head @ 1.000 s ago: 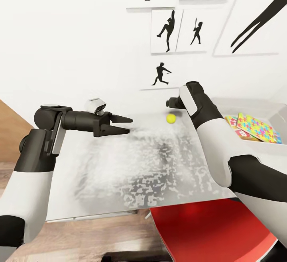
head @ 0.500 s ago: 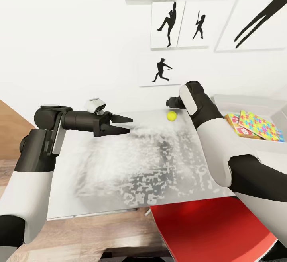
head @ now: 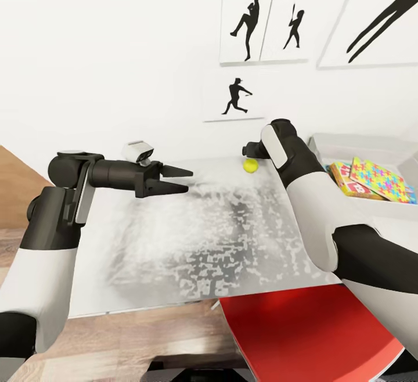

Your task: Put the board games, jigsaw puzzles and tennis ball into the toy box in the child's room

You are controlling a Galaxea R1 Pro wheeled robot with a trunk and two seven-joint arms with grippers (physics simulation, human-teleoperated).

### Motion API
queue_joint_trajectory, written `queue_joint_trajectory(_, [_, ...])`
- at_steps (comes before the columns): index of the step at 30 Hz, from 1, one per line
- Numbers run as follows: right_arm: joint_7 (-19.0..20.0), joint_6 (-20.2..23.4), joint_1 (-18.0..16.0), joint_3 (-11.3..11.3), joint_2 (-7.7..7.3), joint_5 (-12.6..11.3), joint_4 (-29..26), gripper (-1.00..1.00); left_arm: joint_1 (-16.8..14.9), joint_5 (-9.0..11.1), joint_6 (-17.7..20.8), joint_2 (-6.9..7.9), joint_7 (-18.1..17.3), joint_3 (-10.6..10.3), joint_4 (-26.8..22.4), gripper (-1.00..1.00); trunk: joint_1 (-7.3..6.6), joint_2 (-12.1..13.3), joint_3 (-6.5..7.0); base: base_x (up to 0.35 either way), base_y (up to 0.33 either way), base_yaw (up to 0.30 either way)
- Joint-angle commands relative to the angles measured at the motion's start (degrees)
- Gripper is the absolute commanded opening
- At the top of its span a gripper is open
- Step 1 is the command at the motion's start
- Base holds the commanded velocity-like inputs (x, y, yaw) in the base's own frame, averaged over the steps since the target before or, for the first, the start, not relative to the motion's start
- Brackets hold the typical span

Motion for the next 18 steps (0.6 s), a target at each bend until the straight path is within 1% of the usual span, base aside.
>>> queue_joint_trajectory(1, [-0.56, 0.05, -0.13, 0.19, -0.03, -0.56, 0.32, 1.0, -0.23, 0.17, 0.62, 0.03, -0.08, -0.1, -0.01, 1.0, 0.03, -0.1, -0.18, 0.0, 0.0, 0.0])
queue_joint_trajectory(4, [-0.56, -0.39, -0.29, 0.19, -0.04, -0.48, 0.83, 1.0, -0.53, 0.17, 0.64, -0.02, -0.08, -0.07, -0.01, 1.0, 0.03, -0.1, -0.46, 0.0, 0.0, 0.0])
queue_joint_trajectory(6, [-0.56, -1.89, -0.33, 0.19, -0.05, -0.46, 1.03, 1.0, -0.68, 0.17, 0.65, -0.03, -0.08, -0.06, -0.02, 1.0, 0.03, -0.1, -0.65, 0.0, 0.0, 0.0])
queue_joint_trajectory(8, [-0.56, -4.53, -0.4, 0.19, -0.02, -0.44, 1.89, 1.0, -0.8, 0.17, 0.65, -0.04, -0.08, -0.07, -0.02, 1.0, 0.03, -0.1, -0.83, 0.0, 0.0, 0.0])
queue_joint_trajectory(13, [-0.56, -7.16, -0.51, 0.19, 0.03, -0.37, 3.54, 1.0, -0.84, 0.17, 0.65, -0.03, -0.08, -0.09, -0.02, 1.0, 0.03, -0.1, -1.3, 0.0, 0.0, 0.0])
queue_joint_trajectory(18, [-0.56, -8.48, -1.04, 0.22, 0.0, -0.28, 3.95, 1.0, -0.85, 0.17, 0.59, 0.03, -0.08, -0.1, -0.02, 1.0, 0.03, -0.1, -1.76, 0.0, 0.0, 0.0])
